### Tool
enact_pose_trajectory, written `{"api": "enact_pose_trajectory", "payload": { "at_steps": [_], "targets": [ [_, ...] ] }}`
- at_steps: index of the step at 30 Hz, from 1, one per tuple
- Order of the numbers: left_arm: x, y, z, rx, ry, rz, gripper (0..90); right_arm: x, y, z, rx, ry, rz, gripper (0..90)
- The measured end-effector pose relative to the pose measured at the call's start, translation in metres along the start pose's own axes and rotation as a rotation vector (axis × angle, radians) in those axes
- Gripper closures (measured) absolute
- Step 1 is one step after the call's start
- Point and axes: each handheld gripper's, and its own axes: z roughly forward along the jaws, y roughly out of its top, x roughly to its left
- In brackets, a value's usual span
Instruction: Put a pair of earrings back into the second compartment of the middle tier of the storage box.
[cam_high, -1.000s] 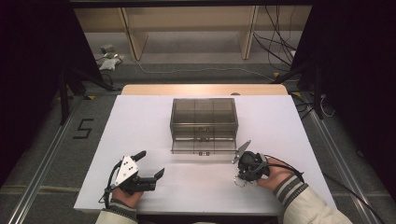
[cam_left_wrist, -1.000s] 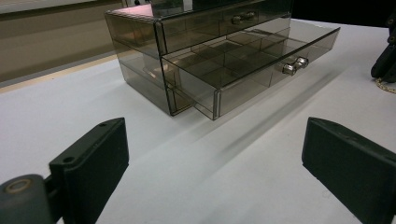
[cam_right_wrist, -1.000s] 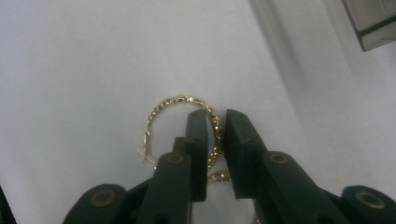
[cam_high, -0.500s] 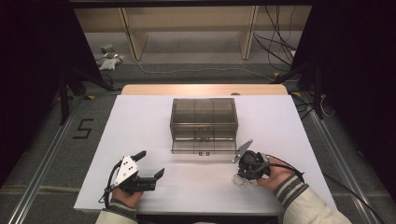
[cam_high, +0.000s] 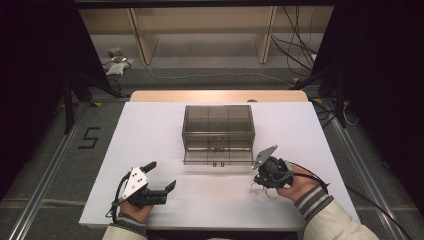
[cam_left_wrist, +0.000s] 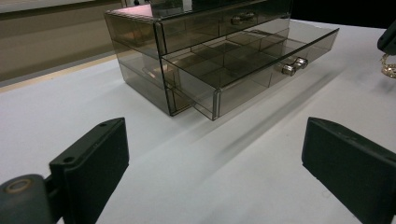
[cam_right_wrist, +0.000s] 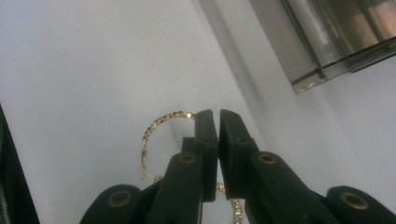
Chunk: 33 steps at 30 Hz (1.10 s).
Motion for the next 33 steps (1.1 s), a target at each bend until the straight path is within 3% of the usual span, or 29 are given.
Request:
{"api": "enact_pose_trajectory", "payload": {
  "at_steps": [33],
  "targets": [
    [0.0,0.0,0.0,-0.002,0.001,-0.003,7.0,-0.003,0.016,-0.028,-0.158,-0.096,-0.002,86.7]
  ]
}}
